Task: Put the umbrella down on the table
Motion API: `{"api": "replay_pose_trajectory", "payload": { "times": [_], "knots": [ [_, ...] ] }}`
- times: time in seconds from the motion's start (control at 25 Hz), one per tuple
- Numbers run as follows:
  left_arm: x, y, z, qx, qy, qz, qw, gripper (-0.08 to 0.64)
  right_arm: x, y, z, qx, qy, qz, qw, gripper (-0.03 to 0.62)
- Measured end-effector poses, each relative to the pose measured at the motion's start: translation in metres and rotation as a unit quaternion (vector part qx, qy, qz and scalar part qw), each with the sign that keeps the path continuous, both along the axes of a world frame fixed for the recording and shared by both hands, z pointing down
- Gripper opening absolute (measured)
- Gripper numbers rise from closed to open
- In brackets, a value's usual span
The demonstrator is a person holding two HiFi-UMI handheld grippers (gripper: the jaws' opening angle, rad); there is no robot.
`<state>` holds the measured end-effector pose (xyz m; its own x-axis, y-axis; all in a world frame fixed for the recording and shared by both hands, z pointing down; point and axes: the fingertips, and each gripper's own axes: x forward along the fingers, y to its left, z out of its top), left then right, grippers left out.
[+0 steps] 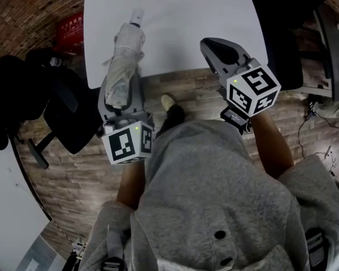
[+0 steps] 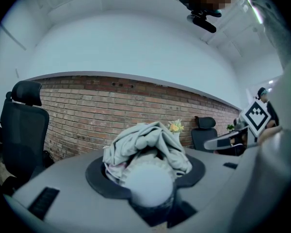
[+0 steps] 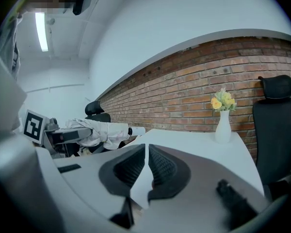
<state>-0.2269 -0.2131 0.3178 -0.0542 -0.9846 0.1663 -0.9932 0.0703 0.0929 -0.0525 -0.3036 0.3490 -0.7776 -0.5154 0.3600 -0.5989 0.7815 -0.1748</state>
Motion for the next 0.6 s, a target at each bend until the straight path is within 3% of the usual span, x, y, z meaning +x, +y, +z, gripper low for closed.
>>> {"api": "replay_pose_trajectory", "payload": {
  "times": [0.6],
  "knots": [
    [-0.047, -0.036, 0.02, -0.009, 0.008, 0.007, 0.9999, 0.224, -0.049, -0.034, 0.007, 0.002, 0.012, 0.006, 1.0, 0.038]
  ]
}}
